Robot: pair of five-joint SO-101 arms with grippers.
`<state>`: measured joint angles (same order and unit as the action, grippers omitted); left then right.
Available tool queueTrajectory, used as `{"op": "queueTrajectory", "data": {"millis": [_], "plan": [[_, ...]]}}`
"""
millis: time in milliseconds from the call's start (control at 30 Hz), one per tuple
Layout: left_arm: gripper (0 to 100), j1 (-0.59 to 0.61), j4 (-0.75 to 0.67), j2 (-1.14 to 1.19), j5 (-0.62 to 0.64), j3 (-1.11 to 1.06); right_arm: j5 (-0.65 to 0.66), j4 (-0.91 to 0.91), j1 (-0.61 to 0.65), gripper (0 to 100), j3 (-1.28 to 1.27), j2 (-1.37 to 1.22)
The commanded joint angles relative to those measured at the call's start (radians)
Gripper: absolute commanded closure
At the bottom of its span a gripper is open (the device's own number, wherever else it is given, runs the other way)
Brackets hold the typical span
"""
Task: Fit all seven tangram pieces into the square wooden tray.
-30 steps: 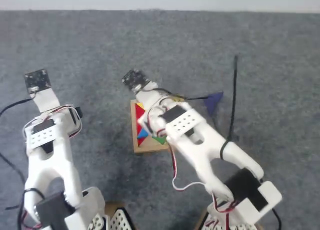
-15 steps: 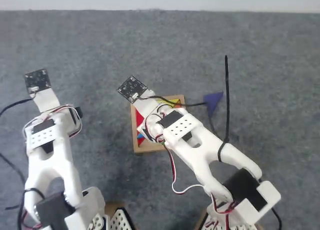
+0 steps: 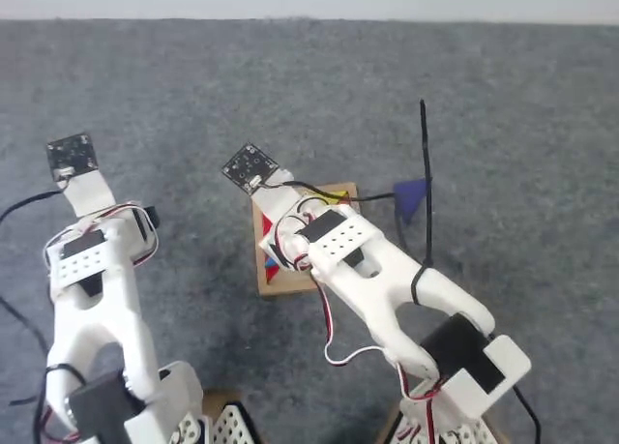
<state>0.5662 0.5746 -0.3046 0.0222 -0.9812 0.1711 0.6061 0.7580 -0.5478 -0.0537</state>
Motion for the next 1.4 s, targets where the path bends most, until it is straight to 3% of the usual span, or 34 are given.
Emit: {"op": "queueTrajectory", "data": {"millis": [0, 267, 800, 1033, 1233, 1367], "plan": [[77, -0.008, -0.026, -0.025, -0.011, 0.002, -0.003, 0.001, 0.004, 99.1, 0.055, 0.008], [77, -0.008, -0.028, -0.025, -0.011, 0.002, -0.009, 0.099, 0.001, 99.1, 0.051, 0.025], [77, -0.008, -0.028, -0.025, -0.011, 0.001, -0.011, 0.102, 0.047, 99.1, -0.117, 0.237], [77, -0.009, -0.028, -0.025, -0.011, 0.001, -0.112, 0.159, -0.214, 99.1, -0.117, 0.453], [77, -0.031, -0.029, -0.025, -0.011, -0.013, -0.192, 0.228, -0.519, 98.9, 0.018, 0.441], [77, -0.031, -0.029, -0.025, -0.011, -0.013, -0.258, 0.323, -0.516, 98.6, 0.127, 0.323]]}}
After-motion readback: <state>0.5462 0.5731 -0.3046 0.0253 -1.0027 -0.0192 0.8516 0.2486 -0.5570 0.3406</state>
